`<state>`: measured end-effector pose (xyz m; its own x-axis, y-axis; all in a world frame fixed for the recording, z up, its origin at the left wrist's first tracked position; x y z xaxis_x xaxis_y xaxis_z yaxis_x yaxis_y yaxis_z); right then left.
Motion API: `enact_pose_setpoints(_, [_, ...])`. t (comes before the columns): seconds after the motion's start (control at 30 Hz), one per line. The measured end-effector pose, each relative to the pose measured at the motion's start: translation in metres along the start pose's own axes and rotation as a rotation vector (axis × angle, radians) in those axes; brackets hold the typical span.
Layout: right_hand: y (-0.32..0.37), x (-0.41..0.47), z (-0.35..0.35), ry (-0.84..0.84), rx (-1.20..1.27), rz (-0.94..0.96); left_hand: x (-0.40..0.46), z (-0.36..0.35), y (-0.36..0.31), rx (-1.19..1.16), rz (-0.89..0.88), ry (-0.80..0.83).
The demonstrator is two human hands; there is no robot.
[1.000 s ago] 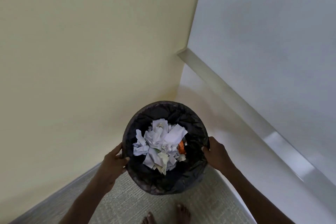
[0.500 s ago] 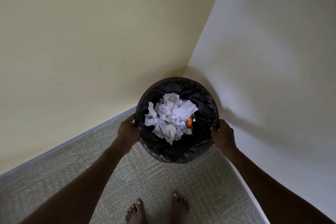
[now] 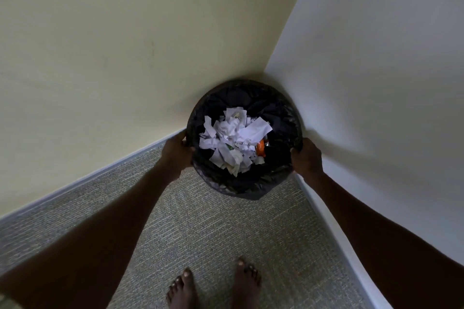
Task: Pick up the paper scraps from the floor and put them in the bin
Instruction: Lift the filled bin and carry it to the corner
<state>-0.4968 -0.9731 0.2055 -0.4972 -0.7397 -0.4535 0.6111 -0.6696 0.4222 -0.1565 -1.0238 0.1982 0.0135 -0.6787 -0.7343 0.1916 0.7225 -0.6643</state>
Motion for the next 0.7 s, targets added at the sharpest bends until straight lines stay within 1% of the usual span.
enact_pose_setpoints(0.13, [-0.003, 0.014, 0.001, -0.010, 0.001, -0.004, 0.009, -0.009, -0.016, -0.012, -0.015, 0.042])
enact_pose_setpoints(0.23, [-0.007, 0.017, 0.005, -0.019, -0.009, -0.008, 0.014, -0.016, -0.011, -0.022, -0.007, 0.045])
enact_pose_setpoints(0.37, [-0.006, 0.022, 0.012, 0.004, -0.043, 0.035, 0.016, -0.023, 0.000, 0.023, -0.004, -0.014])
enact_pose_setpoints(0.5, [-0.004, 0.024, 0.013, 0.053, -0.090, 0.075, 0.027, -0.015, 0.006, -0.010, 0.006, -0.065])
enact_pose_setpoints(0.53, [-0.003, 0.024, 0.013, 0.058, -0.106, 0.089, 0.022, -0.016, -0.001, 0.002, -0.001, -0.073])
enact_pose_setpoints(0.63, [-0.007, 0.022, 0.011, 0.077, -0.157, 0.111, 0.011, -0.024, -0.021, 0.149, -0.073, -0.053])
enact_pose_setpoints(0.7, [-0.010, 0.023, 0.007, 0.085, -0.167, 0.104, 0.012, -0.024, -0.026, 0.185, -0.094, -0.051])
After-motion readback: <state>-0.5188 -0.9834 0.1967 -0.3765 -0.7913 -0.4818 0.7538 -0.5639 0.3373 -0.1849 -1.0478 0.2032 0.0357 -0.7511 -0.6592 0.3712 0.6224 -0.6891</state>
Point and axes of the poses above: each hand's wrist, its own x-axis towards the middle knuckle, its own z-axis out of the back of the hand, y = z × x, the point moved 5 cm from there along x, towards the middle knuckle, and after that the axes turned 2 degrees about -x, right-handed, at the moved point
